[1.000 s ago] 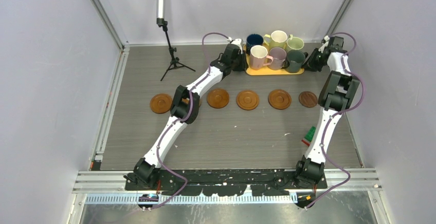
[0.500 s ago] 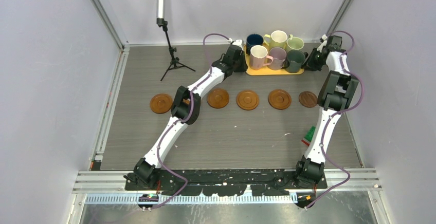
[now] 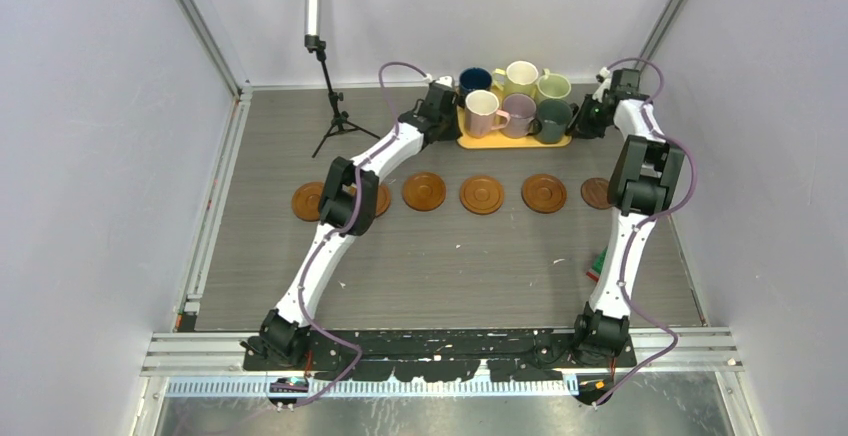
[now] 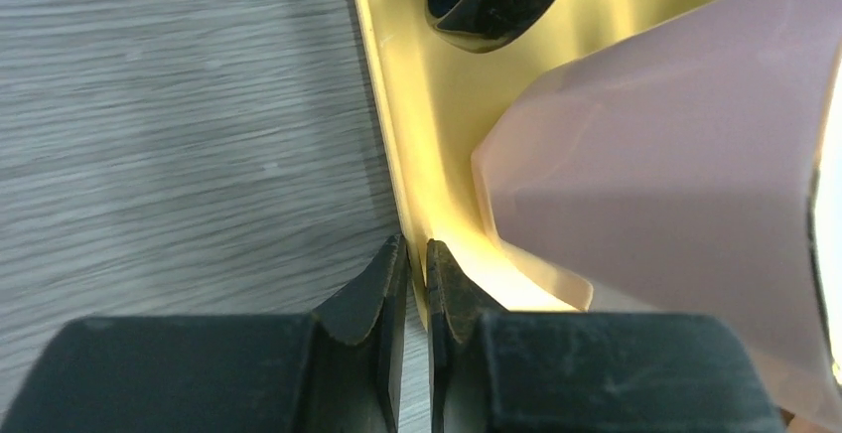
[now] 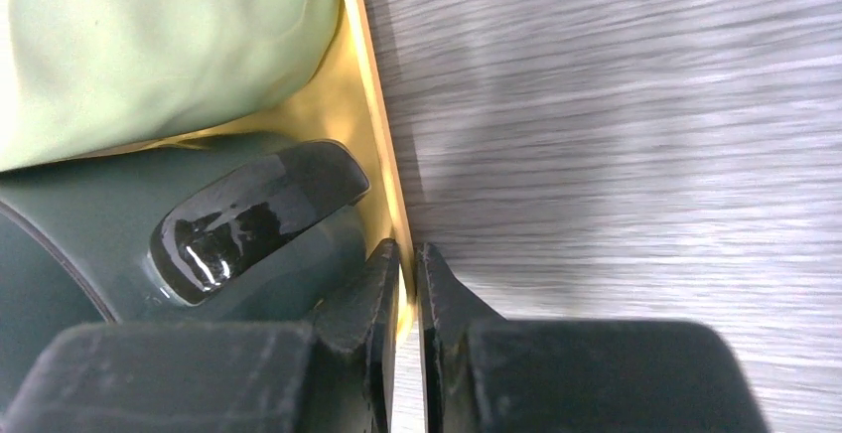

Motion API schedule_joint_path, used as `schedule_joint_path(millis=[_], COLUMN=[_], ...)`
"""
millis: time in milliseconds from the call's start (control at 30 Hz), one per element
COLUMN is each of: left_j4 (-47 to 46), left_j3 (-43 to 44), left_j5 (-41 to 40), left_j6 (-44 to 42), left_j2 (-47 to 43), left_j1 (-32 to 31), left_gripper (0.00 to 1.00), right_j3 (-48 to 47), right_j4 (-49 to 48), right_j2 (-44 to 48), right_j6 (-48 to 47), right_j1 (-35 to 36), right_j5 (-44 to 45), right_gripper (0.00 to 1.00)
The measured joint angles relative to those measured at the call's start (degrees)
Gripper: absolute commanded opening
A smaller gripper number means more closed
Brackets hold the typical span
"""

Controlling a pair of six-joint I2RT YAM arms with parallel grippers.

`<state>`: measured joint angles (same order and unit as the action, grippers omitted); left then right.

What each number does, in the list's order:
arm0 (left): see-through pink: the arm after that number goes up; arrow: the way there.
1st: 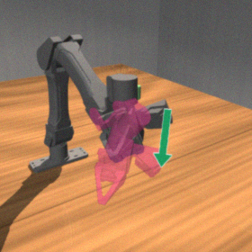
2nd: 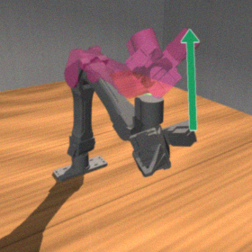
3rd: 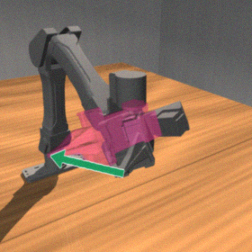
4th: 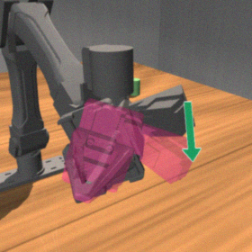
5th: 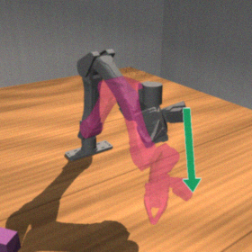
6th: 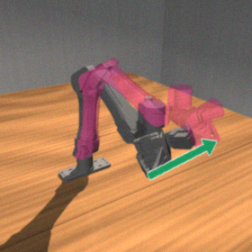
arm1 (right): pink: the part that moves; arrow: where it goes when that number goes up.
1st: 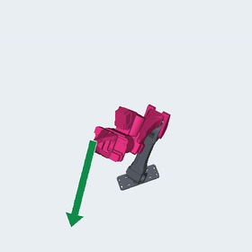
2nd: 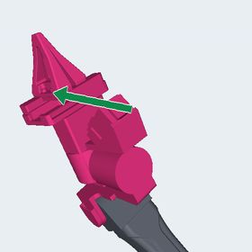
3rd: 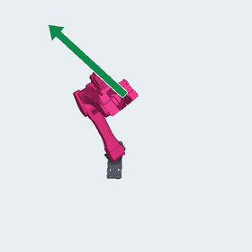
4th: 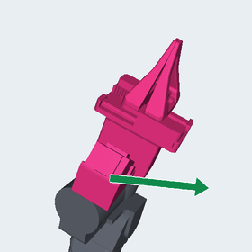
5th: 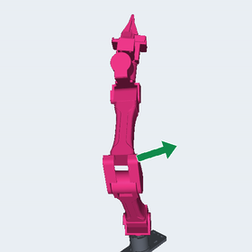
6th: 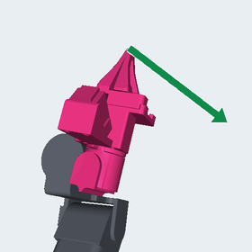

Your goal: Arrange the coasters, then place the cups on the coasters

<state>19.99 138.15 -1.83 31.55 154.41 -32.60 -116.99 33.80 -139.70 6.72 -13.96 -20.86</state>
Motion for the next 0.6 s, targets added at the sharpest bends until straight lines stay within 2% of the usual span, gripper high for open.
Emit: schedule_joint_path(millis=[433, 600], left_j4=[1.42, 2.12], left_j3=[-21.24, -23.56], left_j5=[-0.09, -0.09], left_j6=[-1.38, -2.86], left_j2=[-13.97, -15.69], left_j1=[7.19, 9.22], left_gripper=[0.0, 0.0], right_j3=[1.55, 1.86], right_j4=[0.35, 0.55], right_j2=[0.83, 0.83], right_j6=[2.56, 3.32], right_j1=[9.38, 11.91], right_j5=[-1.88, -2.62], right_gripper=[0.01, 0.02])
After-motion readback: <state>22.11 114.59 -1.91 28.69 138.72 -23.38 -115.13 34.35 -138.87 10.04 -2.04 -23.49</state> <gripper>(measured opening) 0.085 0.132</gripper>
